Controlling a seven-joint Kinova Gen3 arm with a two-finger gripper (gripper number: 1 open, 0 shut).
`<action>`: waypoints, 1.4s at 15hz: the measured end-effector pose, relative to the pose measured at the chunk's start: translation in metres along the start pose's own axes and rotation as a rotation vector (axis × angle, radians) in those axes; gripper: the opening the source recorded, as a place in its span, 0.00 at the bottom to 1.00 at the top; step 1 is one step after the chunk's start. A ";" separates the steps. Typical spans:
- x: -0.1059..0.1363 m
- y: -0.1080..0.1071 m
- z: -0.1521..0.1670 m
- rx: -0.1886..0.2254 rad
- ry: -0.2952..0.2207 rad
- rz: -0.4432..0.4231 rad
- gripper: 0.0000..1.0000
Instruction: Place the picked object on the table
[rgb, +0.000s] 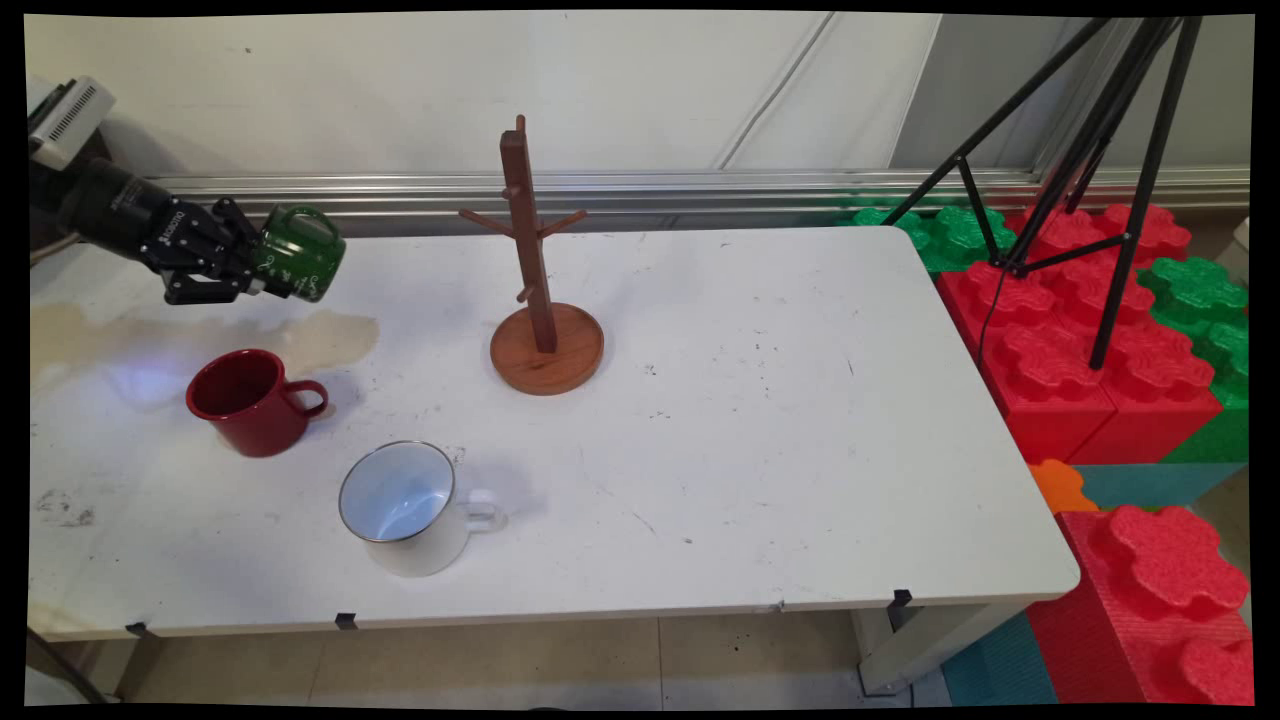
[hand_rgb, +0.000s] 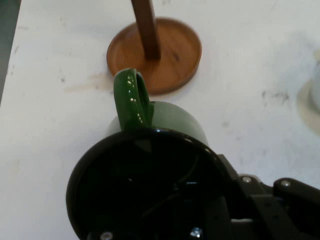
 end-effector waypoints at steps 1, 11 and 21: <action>-0.003 -0.002 -0.001 0.003 -0.013 0.005 0.00; -0.041 -0.020 -0.002 0.011 -0.186 0.101 0.00; -0.059 -0.027 0.019 -0.024 -0.306 0.196 0.00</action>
